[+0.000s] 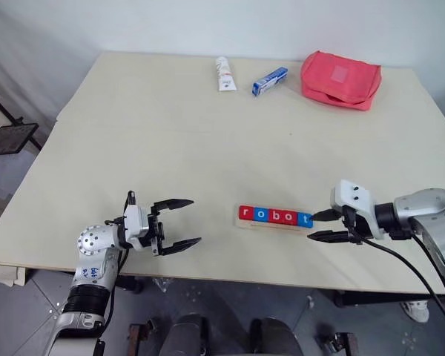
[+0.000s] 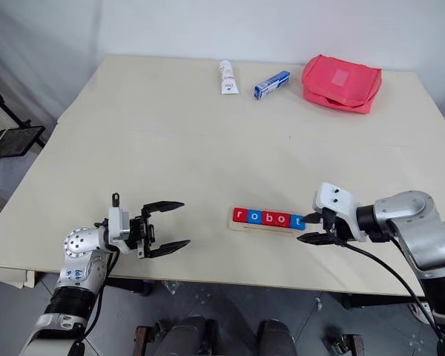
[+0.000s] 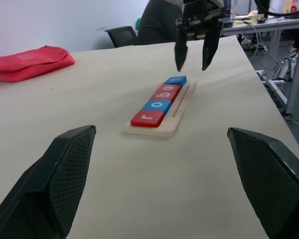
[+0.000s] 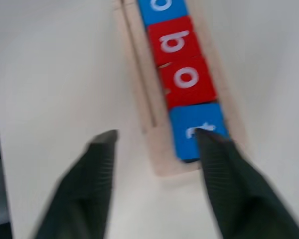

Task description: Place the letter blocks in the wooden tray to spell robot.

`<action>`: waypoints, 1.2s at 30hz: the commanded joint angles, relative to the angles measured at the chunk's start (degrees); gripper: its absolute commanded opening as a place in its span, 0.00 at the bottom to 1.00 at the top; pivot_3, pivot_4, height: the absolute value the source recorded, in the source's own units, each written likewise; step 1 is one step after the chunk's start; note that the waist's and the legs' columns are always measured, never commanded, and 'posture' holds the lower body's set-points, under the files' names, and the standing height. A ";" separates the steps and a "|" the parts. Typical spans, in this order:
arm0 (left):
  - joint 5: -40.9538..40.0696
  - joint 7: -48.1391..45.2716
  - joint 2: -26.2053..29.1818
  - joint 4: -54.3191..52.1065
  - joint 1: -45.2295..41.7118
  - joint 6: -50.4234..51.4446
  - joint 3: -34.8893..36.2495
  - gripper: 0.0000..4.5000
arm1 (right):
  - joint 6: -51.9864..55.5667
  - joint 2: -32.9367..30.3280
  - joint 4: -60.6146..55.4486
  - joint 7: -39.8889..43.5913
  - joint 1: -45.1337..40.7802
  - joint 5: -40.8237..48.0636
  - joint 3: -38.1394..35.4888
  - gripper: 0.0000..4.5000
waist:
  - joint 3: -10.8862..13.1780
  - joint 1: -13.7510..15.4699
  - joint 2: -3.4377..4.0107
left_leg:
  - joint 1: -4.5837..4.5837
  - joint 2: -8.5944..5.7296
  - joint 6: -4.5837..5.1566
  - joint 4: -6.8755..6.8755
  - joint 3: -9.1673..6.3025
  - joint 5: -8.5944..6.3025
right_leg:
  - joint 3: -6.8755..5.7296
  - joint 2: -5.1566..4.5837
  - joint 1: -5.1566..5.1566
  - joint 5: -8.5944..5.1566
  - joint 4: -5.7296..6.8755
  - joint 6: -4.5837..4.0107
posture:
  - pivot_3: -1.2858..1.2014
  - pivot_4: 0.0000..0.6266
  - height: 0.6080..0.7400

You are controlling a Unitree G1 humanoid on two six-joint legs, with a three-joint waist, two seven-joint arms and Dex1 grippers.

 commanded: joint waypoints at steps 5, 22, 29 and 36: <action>-0.28 -0.44 0.28 -1.44 0.66 -0.46 0.18 1.00 | -1.16 -0.94 1.44 -1.36 -1.29 -0.88 0.30 0.02 | 0.00 0.04 0.00 | 0.00 0.00 0.00 0.00 0.01 0.00 | 0.01 -0.01 0.00 0.00 0.00 0.00 | 0.52 0.24 1.00; -0.41 0.46 0.85 -3.39 2.51 -0.16 0.64 1.00 | -3.04 0.50 5.01 -1.49 -5.53 -1.93 3.14 0.02 | 0.00 0.06 0.00 | 0.00 0.00 0.00 0.00 0.00 0.00 | -0.01 -0.02 0.00 0.00 0.00 0.00 | 0.52 0.24 1.00; 0.29 1.18 2.18 -2.67 1.91 -0.40 1.34 1.00 | -10.00 2.36 2.63 -7.43 -0.17 0.52 -6.71 0.05 | 0.00 0.25 -0.01 | -0.01 0.00 0.00 0.00 -0.04 0.00 | -0.03 -0.02 0.01 0.00 0.00 0.00 | 0.52 0.24 1.00; 0.21 4.94 2.95 -0.84 -2.53 2.22 3.43 1.00 | -20.61 3.33 2.66 2.30 12.47 9.90 -16.75 0.52 | 0.02 0.37 -0.05 | -0.02 -0.06 0.02 0.00 -0.06 -0.01 | -0.10 -0.04 0.07 0.01 -0.02 0.02 | 0.52 0.24 1.00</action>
